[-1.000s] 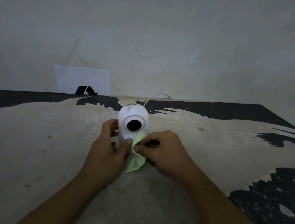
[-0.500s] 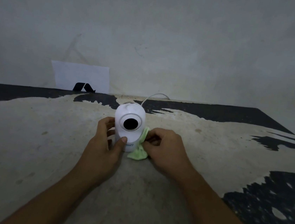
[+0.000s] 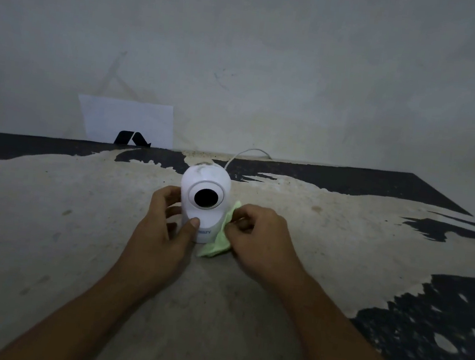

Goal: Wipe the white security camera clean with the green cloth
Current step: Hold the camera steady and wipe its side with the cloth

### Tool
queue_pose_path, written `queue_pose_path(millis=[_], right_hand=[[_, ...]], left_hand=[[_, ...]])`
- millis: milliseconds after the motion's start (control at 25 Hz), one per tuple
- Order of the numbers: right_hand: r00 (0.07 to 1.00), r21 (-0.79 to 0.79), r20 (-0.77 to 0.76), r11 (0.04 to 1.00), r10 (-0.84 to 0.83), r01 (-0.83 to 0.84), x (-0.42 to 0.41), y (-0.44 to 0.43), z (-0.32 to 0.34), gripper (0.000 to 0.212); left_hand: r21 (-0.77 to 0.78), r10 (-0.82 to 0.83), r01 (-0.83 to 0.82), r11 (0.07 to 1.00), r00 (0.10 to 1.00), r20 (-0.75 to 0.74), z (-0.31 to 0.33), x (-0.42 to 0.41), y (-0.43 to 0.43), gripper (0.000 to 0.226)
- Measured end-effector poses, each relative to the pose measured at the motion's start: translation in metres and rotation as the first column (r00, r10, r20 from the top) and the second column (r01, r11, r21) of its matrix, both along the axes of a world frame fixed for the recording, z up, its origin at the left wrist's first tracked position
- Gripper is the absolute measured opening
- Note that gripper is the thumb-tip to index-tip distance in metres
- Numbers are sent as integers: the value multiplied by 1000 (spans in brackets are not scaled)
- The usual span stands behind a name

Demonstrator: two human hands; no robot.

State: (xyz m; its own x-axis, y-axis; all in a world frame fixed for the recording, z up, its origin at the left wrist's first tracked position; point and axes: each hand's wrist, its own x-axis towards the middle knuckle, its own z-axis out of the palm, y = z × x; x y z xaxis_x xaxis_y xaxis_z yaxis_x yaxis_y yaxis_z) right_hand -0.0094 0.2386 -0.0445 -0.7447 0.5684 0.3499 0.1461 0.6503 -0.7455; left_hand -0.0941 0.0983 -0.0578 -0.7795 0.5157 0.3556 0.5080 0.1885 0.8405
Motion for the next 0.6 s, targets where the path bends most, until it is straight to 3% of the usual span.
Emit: queue_pose_path(millis=[120, 320, 480, 600], right_hand=[[999, -101, -39, 995, 14, -18, -1, 2, 5, 4], [1000, 19, -10, 1000, -4, 4, 4, 0, 3, 25], [985, -15, -170, 1000, -19, 17, 0, 0, 8, 28], [995, -21, -100, 999, 26, -28, -2, -6, 2, 31]], left_hand=[[-2, 10, -10, 1000, 1000, 24, 0, 0, 1, 54], [-27, -2, 2, 1000, 1000, 17, 0, 1, 1, 52], [-66, -13, 14, 998, 1000, 15, 2, 0, 1, 55], [-59, -28, 30, 998, 999, 28, 3, 1, 0, 64]])
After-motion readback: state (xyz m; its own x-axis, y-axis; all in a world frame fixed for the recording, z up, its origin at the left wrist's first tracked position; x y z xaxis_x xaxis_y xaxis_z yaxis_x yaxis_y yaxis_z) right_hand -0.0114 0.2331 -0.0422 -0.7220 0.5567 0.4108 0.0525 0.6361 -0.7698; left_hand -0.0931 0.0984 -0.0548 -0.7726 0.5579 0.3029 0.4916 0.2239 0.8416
